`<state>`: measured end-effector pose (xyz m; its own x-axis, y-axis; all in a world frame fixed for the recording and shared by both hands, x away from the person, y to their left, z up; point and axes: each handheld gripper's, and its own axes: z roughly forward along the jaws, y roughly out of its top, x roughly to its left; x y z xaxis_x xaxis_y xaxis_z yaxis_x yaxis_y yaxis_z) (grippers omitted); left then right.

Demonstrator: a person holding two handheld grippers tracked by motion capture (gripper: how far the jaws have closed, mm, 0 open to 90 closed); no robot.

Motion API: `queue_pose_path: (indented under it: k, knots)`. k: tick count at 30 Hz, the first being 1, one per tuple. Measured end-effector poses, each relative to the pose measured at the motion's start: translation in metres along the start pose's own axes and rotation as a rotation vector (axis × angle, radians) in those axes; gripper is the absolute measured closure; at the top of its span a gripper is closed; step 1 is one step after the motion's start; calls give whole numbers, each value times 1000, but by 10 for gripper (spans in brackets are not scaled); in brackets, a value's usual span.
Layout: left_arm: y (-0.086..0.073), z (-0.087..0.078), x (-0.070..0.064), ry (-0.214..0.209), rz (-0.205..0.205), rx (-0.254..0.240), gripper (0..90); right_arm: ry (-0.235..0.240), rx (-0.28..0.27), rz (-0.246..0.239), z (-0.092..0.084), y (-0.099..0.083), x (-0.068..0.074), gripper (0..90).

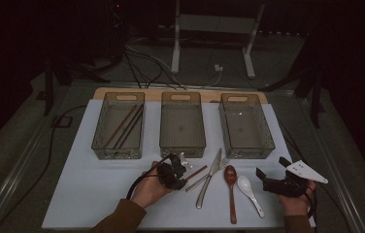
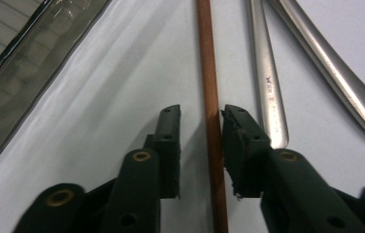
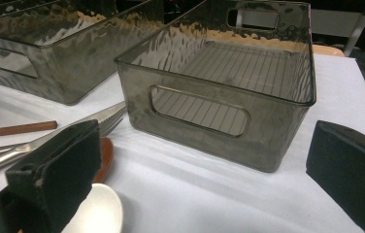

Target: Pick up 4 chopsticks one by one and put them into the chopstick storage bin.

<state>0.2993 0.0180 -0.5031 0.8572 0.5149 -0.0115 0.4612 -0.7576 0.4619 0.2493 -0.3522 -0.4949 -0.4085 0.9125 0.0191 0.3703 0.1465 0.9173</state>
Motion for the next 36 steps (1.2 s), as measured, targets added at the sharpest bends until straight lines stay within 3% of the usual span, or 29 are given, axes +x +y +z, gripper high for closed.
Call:
queue_pose_path:
  k: [4,7,13,20,27,36]
  knots:
    - [2,0,-4,10,35,22,799,2,-1,-1,0,0,0,0]
    - [2,0,-3,-1,29,24,845,0,1,1,0,0,0,0]
    - [2,0,-6,17,24,19,850,0,5,1,1,0,0,0]
    - [2,-1,-2,-12,19,13,855,-2,5,2,1,0,0,0]
    - [-2,-6,0,-22,-2,-19,855,-1,5,1,1,0,0,0]
    - [-1,-24,6,-5,-18,-76,855,-2,7,0,1,0,0,0]
